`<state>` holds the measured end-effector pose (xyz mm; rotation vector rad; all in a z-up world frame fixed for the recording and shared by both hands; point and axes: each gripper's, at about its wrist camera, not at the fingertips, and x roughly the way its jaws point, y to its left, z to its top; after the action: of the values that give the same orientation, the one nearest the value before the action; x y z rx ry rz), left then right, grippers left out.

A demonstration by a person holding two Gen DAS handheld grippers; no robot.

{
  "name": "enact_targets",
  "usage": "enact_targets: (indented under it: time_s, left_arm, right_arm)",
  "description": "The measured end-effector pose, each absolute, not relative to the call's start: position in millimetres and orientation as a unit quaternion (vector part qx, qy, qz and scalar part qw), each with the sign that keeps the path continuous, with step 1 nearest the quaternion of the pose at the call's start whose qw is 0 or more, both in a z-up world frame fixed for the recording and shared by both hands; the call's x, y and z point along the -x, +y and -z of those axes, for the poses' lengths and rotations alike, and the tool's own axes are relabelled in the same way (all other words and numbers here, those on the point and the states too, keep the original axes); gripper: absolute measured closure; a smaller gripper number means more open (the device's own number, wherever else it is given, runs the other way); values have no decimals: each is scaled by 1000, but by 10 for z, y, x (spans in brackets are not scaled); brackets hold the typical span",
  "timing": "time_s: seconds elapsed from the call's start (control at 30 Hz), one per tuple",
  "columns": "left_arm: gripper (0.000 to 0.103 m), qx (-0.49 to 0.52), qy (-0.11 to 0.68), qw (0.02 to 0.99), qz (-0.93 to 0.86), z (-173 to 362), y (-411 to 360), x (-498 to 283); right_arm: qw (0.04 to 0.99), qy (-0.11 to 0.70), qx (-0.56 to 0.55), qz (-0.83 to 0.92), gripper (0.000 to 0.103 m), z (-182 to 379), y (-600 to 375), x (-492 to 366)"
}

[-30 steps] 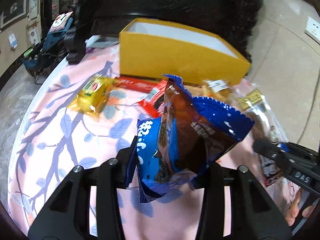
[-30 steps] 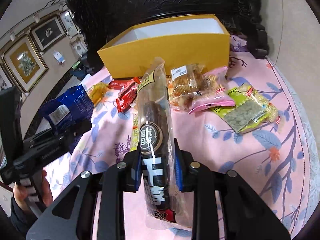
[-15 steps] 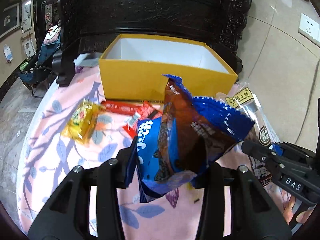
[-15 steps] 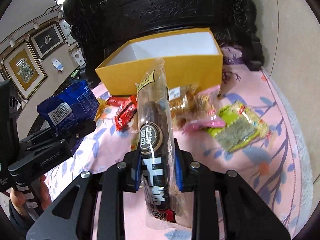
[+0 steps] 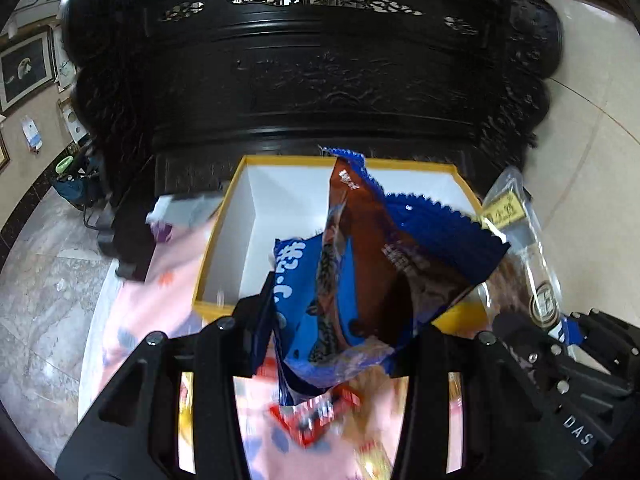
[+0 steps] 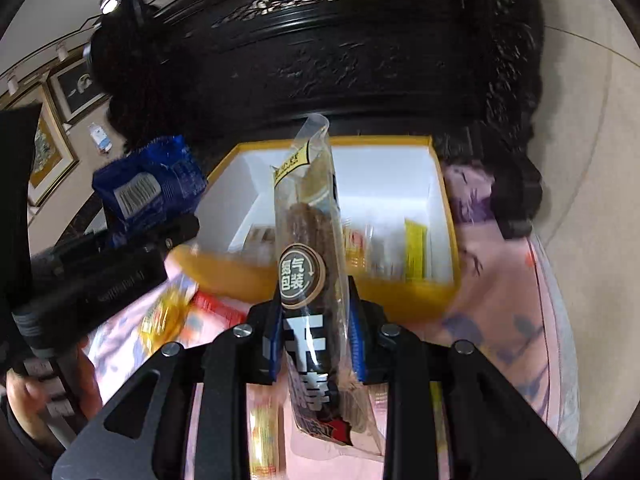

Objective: Organize snacks
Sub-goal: 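Carry both bags over the yellow box and open both tools, then grasp the red candy bar with left tool while right tool grasps brown bun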

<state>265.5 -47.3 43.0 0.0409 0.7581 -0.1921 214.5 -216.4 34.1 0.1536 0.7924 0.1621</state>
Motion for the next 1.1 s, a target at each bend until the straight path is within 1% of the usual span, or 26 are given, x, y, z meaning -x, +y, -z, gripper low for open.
enact_targets:
  time_s: [0.13,0.33,0.4,0.43,0.47,0.5,0.53,0.7,0.87,0.9,0.97,1.03,1.1]
  left_arm:
    - [61,-13,390,918,79,-347,-474,-3068]
    - [61,-16,400,913,71,-184,-464,-3307]
    - [58,-11,405,912,66,-144,-437,-3378]
    - [52,-6,406,912,57,-133,-406,-3427]
    - [18,-3,405,913,48,-133,-389,-3441]
    - [2,1,404,914,40,-140,-365,-3456]
    - [2,4,397,917,35,-155,-331,-3449]
    - [2,-13,389,920,35,-205,-183,-3299]
    - [2,-5,382,923,41,-189,71,-2786]
    - [2,-2,383,923,41,-151,130,-2660]
    - [2,14,387,921,41,-44,263,-2394]
    - [2,35,395,917,40,96,393,-2151]
    - [2,58,401,914,36,265,546,-1896]
  right_arm:
    - [915,390,-88,-61,76,-325,-2212,-2559]
    - [914,392,-94,-48,75,-264,-2273,-2941]
    - [919,378,-104,-42,73,-274,-2306,-3053]
    - [921,373,-104,-39,65,-279,-2302,-3074]
    - [922,373,-98,-32,53,-280,-2303,-3117]
    - [921,379,-89,-23,30,-278,-2308,-3156]
    - [920,381,-87,-23,28,-277,-2321,-3157]
    - [915,396,-72,-37,28,-264,-2437,-2953]
    - [888,447,-82,-75,27,39,-2574,-2349]
    - [891,441,-72,-77,24,99,-2548,-2181]
    - [889,446,-66,-84,23,225,-2493,-1947]
    - [901,419,-75,-81,23,288,-2440,-1641]
    - [906,414,-43,-70,23,387,-2290,-1501]
